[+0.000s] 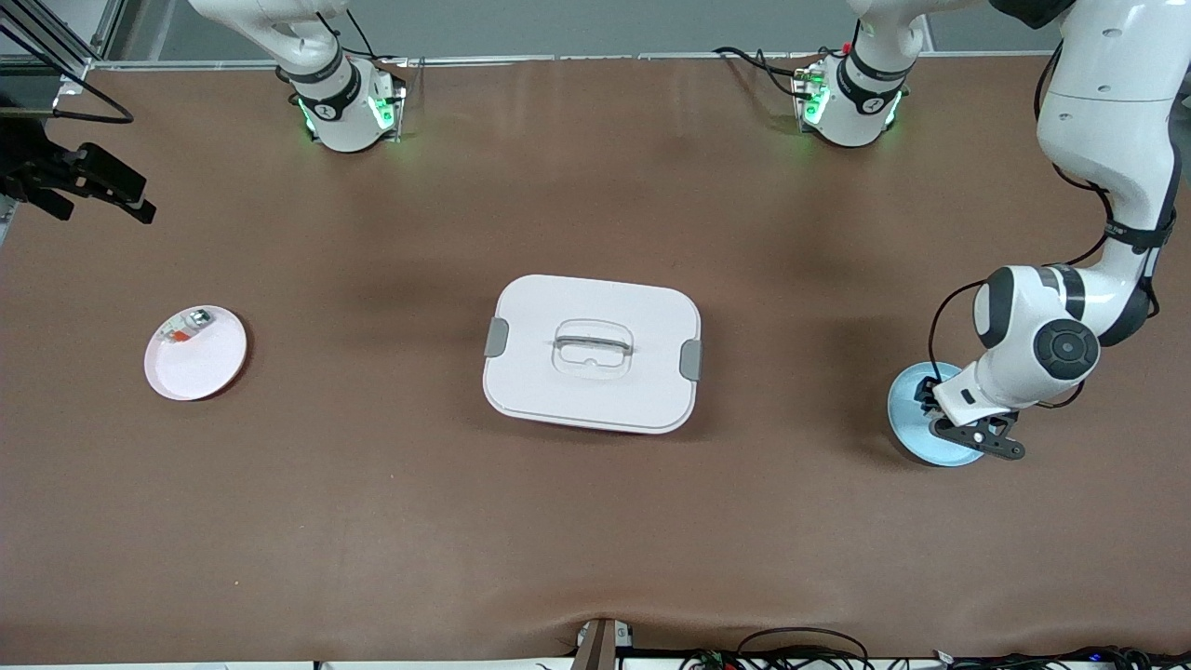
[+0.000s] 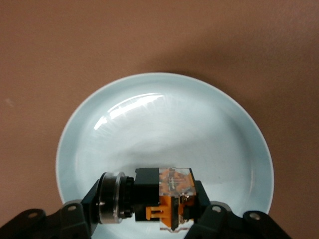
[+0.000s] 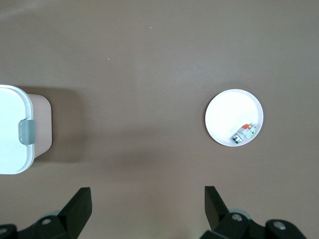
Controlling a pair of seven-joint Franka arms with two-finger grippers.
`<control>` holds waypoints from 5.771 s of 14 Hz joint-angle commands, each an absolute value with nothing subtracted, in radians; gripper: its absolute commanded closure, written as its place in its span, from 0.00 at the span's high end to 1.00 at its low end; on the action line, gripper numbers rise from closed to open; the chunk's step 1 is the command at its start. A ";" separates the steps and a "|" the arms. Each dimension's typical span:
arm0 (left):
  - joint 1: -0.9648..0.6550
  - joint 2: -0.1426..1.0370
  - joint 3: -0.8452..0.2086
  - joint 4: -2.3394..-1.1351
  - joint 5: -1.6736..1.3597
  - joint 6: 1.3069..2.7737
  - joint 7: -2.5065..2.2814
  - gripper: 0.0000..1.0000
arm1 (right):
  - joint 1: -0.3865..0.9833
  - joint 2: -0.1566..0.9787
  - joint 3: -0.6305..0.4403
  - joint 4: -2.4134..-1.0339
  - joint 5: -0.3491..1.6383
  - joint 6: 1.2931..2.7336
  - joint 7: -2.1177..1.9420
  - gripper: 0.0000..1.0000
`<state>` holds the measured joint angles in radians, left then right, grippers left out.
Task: Transfer orange switch to right arm and place
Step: 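Lift the switch off the blue plate with the left gripper, then carry the switch over the white box with the left gripper, then reach the right gripper to the switch held by the left gripper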
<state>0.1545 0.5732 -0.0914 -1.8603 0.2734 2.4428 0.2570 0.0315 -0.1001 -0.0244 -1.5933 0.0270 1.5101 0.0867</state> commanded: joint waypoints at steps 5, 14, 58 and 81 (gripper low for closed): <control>0.153 0.437 -0.101 -1.812 0.175 2.225 0.250 0.18 | 0.028 -0.120 -0.026 -1.612 0.044 1.520 0.095 1.00; 0.152 0.394 -0.169 -1.571 -0.004 1.905 0.022 0.18 | 0.034 -0.120 -0.023 -1.611 0.044 1.528 0.095 1.00; -0.166 0.459 -0.571 -1.430 -0.302 2.221 -2.113 0.19 | 0.037 -0.087 -0.017 -1.595 0.066 1.598 0.098 1.00; -0.321 0.456 -0.586 -1.397 -0.291 2.353 -2.135 0.20 | 0.290 -0.014 -0.015 -1.813 0.811 1.910 0.034 1.00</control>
<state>-0.3127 0.4488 -0.5845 -1.4111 -0.2853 2.3329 -2.1489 0.2543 -0.0340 -0.0064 -1.8058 0.7634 1.8736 0.0320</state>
